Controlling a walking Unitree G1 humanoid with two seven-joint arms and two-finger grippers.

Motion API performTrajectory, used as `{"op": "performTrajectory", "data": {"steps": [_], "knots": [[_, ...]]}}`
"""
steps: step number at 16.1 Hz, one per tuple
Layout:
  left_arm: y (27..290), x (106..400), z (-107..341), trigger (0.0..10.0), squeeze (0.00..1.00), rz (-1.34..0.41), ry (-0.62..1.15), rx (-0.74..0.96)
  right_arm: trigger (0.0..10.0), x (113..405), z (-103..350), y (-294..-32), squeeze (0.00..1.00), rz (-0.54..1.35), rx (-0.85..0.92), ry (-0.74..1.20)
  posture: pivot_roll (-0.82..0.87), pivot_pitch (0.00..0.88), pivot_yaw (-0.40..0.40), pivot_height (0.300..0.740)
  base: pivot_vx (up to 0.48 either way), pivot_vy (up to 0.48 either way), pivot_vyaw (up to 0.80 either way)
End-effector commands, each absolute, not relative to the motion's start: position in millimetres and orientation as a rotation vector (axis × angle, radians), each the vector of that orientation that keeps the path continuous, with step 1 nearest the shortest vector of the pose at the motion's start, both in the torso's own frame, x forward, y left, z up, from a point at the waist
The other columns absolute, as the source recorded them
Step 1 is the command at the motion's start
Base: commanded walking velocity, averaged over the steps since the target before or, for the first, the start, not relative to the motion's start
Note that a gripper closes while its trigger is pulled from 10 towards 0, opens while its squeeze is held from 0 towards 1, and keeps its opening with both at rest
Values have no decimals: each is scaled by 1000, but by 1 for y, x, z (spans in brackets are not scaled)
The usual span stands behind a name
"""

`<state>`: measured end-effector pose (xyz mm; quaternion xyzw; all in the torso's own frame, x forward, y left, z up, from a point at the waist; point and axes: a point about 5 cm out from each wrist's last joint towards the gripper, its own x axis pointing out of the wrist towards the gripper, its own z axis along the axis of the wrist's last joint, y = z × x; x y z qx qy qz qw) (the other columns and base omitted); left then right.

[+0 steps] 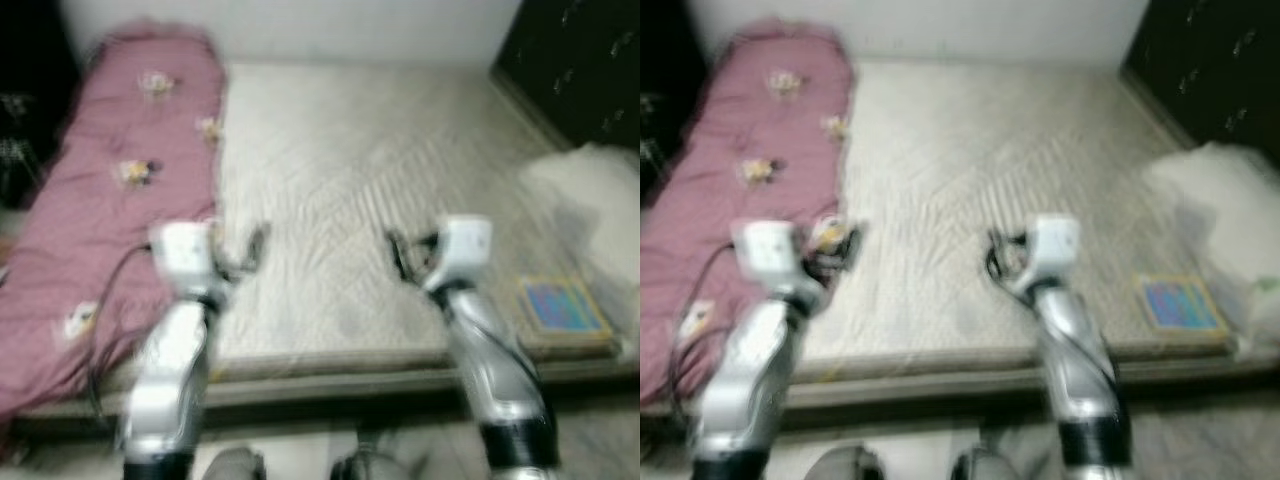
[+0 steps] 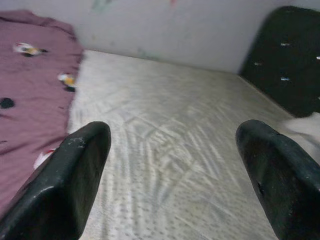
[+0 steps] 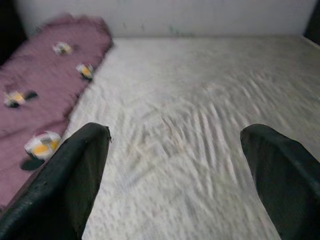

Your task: Clean up the room

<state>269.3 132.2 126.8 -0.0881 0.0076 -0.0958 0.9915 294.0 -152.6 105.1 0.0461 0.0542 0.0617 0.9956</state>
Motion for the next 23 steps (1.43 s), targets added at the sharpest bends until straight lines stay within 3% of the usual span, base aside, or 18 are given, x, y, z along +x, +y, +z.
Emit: {"op": "performTrajectory", "data": {"steps": [1,15,23], "knots": [[138,270,130,10000,0,-177,7,-166,10000,296,113,-149,0,133,96,79,-7,50,-79,740,0,480,0],[138,270,129,10000,0,-178,11,-164,10000,297,112,-149,0,135,83,84,-5,43,-80,740,0,480,0],[162,258,120,10000,0,-134,46,-106,10000,297,110,-148,0,138,84,88,2,35,-78,740,0,480,0]]}}
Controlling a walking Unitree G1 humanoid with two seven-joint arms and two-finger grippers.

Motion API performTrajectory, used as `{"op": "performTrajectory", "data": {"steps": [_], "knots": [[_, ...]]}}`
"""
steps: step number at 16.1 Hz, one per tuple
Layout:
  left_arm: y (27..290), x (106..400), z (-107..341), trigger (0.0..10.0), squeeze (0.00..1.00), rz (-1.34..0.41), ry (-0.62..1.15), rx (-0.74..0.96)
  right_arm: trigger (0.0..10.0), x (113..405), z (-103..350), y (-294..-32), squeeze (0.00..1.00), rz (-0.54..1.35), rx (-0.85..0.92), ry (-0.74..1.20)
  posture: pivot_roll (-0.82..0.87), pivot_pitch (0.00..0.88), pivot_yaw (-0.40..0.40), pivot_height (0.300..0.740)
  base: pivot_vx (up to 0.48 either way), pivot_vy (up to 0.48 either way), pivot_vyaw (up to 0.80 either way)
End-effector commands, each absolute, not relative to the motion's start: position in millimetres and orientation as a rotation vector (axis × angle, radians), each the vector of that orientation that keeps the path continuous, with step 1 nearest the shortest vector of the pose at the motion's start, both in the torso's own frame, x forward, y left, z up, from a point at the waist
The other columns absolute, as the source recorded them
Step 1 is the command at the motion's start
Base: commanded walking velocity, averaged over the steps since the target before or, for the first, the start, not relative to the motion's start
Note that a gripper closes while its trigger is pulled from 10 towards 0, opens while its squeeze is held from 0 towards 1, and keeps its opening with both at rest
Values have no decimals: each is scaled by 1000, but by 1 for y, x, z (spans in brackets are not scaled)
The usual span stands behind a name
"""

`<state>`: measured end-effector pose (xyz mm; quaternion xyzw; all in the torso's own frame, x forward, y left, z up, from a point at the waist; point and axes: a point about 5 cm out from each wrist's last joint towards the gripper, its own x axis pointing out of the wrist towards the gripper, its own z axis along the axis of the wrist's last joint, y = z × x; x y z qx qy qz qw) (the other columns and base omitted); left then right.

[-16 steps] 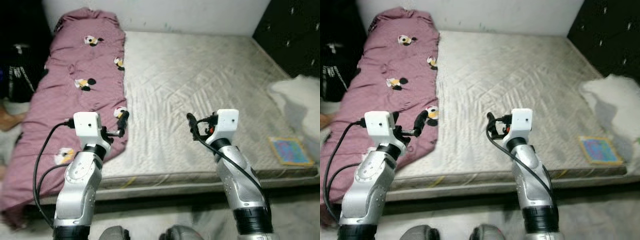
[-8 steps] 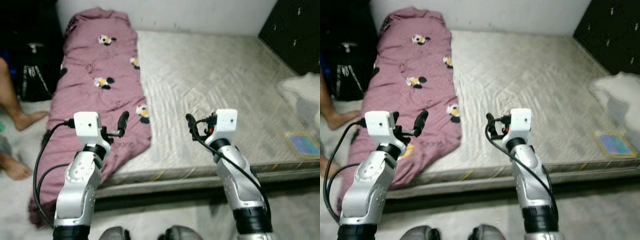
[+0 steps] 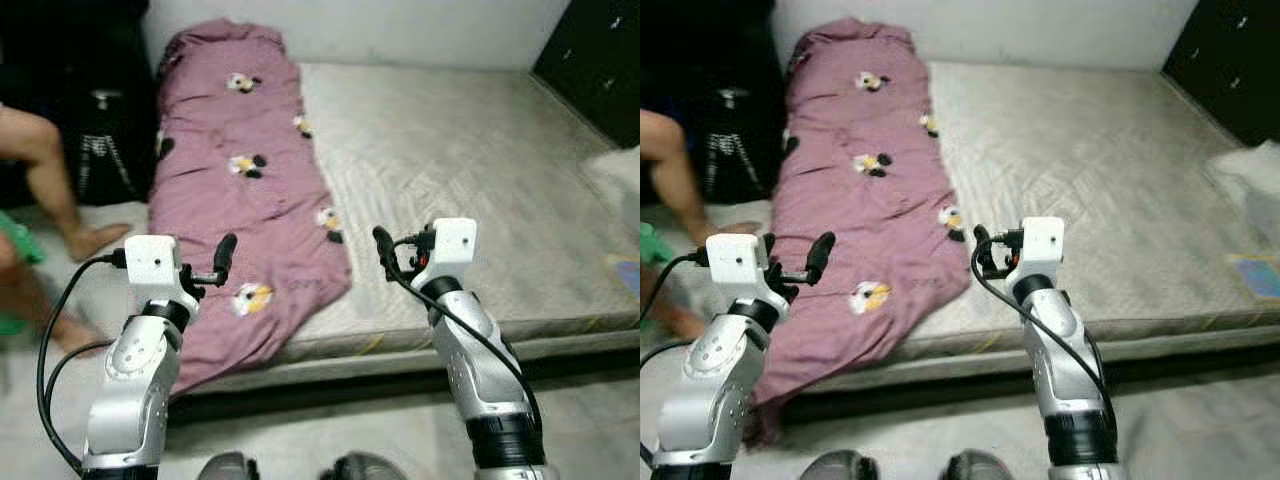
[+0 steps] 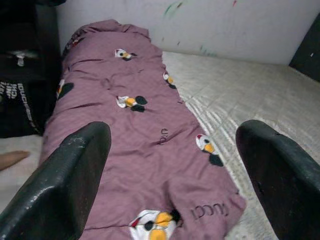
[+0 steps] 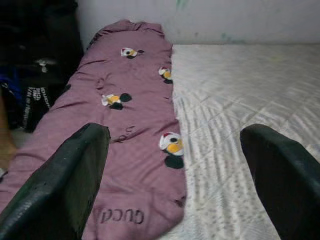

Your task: Clean up the room

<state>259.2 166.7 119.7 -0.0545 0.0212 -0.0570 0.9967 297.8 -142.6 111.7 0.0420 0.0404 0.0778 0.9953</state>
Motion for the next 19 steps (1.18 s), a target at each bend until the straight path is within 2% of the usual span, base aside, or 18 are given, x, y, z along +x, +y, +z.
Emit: {"op": "performTrajectory", "data": {"steps": [1,5,10,19], "knots": [[162,257,121,10000,0,-131,34,-100,10000,297,110,-149,0,134,87,91,2,35,-78,740,0,480,0],[166,255,123,10000,0,-94,15,-70,10000,298,110,-150,0,131,91,93,3,44,-81,740,0,0,0],[160,253,126,10000,0,-146,-3,-109,10000,299,111,-147,0,146,87,87,4,45,-83,740,0,0,0],[152,258,131,10000,0,-194,-21,-137,10000,298,110,-148,0,137,88,91,-1,50,-78,740,379,0,0]]}}
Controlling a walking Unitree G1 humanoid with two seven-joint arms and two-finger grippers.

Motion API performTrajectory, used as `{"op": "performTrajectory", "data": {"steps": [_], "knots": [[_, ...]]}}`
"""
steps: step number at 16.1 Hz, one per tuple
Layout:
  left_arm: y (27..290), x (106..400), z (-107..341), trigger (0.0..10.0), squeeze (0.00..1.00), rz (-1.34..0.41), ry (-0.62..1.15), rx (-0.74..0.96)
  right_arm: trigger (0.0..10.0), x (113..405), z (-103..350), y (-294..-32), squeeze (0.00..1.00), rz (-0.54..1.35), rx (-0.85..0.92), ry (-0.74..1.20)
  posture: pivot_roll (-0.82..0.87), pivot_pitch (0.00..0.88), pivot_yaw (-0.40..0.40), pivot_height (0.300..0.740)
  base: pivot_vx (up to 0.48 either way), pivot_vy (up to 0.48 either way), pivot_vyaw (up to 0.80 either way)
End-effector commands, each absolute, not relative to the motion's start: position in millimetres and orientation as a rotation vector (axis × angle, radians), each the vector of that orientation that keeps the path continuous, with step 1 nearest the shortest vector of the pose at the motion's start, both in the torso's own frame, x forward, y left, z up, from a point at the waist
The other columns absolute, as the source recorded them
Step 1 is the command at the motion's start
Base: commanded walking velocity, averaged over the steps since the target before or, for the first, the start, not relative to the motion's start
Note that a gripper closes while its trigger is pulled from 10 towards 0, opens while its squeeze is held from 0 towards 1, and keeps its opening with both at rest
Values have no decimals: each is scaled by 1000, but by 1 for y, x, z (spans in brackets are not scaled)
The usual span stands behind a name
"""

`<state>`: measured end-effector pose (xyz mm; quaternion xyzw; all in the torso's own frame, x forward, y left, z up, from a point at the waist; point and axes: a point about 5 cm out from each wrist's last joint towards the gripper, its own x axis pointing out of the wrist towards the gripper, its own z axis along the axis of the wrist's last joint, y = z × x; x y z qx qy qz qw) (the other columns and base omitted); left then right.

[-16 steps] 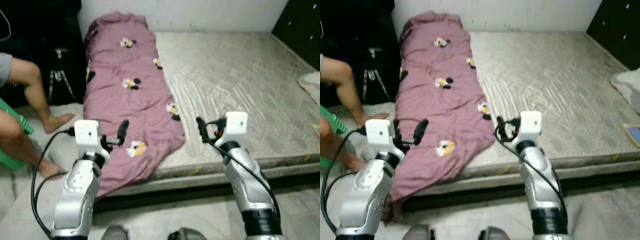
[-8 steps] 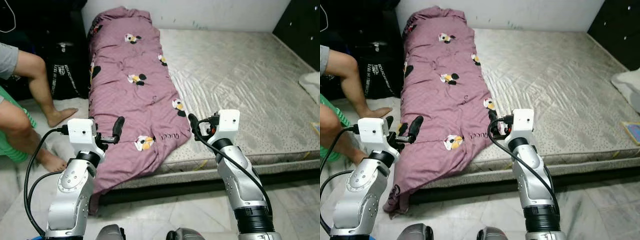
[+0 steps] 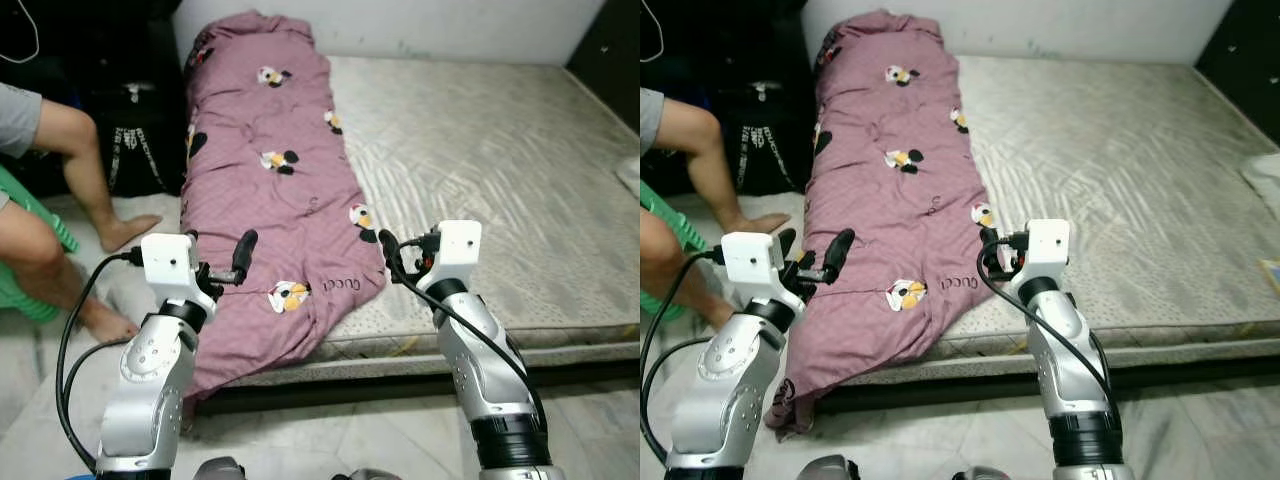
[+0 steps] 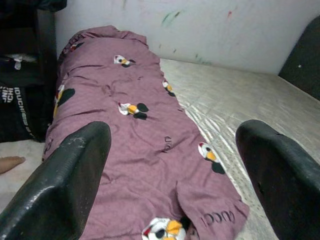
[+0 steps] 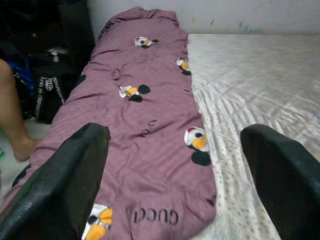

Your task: Clean up the room

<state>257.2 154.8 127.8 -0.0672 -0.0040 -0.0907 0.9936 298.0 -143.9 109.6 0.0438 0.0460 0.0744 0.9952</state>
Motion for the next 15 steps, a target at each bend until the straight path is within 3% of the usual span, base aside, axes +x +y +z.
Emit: {"op": "performTrajectory", "data": {"steps": [1,5,15], "knots": [[152,258,131,10000,0,-195,-21,-138,10000,298,110,-148,0,135,88,92,-1,50,-78,740,446,0,0],[151,258,130,10000,0,-184,-7,-132,10000,297,109,-148,0,133,87,95,-2,48,-76,740,384,0,0],[154,259,125,10000,0,-127,11,-98,10000,296,107,-150,0,130,76,101,1,43,-78,740,0,0,0]]}}
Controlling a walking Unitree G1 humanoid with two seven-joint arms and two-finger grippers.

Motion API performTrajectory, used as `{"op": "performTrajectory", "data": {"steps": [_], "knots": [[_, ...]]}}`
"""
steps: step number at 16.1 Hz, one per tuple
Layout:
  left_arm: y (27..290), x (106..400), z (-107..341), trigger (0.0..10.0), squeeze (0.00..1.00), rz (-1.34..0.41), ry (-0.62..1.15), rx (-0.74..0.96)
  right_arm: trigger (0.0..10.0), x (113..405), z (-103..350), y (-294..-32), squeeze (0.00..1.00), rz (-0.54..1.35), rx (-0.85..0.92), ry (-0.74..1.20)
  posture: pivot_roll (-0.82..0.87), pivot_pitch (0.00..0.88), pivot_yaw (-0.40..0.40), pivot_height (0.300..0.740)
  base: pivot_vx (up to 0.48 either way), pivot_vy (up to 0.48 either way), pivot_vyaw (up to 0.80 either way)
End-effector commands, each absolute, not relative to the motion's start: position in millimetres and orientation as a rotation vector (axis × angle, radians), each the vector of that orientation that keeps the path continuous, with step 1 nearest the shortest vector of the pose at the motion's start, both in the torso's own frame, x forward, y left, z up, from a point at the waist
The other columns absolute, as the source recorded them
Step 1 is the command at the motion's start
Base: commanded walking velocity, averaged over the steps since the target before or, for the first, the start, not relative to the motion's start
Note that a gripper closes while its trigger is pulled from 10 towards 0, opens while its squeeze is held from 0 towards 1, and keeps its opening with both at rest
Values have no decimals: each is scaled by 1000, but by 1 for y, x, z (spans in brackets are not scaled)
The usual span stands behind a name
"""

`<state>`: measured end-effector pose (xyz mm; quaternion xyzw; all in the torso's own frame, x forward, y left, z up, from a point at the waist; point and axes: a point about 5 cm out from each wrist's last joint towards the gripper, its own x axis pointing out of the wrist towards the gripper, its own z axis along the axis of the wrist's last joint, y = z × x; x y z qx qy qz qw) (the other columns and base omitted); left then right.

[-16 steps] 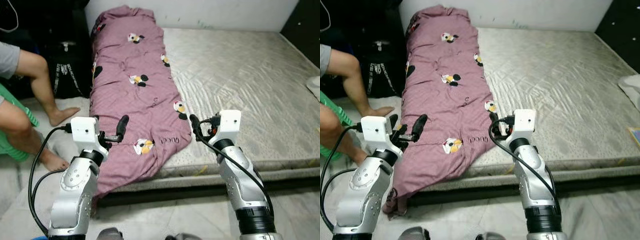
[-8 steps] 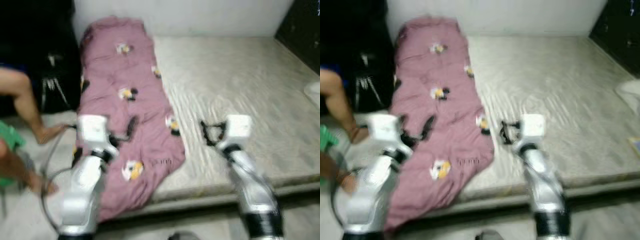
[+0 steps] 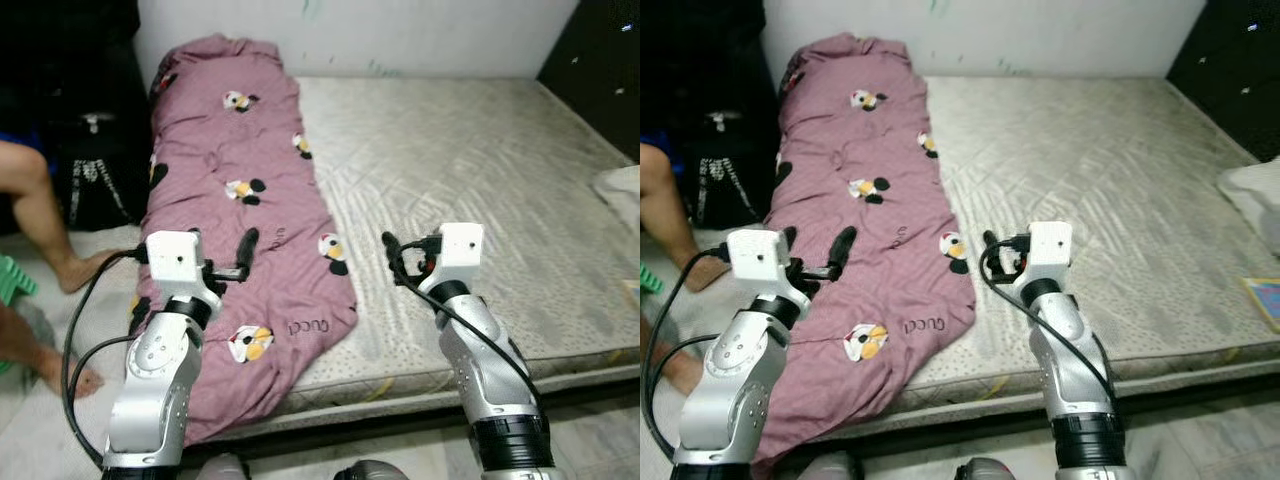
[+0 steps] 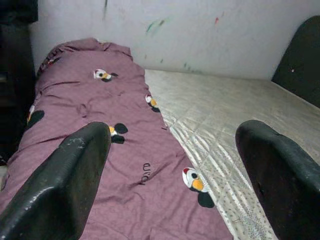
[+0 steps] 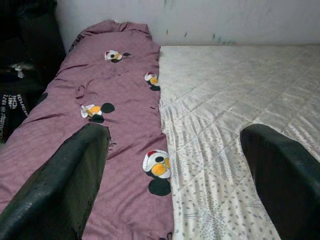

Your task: Clean up the room

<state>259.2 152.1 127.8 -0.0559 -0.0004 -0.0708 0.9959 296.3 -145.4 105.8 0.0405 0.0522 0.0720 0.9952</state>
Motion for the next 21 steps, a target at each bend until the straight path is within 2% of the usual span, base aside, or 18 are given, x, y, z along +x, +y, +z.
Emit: {"op": "performTrajectory", "data": {"steps": [1,3,7,10,18,21], "knots": [[156,259,124,10000,0,-104,20,-85,10000,296,107,-149,0,132,77,102,2,44,-78,740,0,0,0],[158,260,123,10000,0,-86,23,-79,10000,296,106,-148,0,141,72,109,3,45,-79,740,0,0,0],[160,262,124,10000,0,-59,21,-81,10000,297,105,-147,0,145,75,114,1,61,-80,690,0,0,0],[161,262,124,10000,0,-36,25,-84,10000,296,103,-147,0,145,73,121,1,61,-80,670,0,0,0],[170,265,124,10000,0,55,29,-90,10000,297,102,-147,0,147,72,131,2,61,-81,666,0,0,0],[174,266,123,10000,0,82,34,-100,10000,297,102,-146,0,155,71,133,2,61,-81,642,0,0,0]]}}
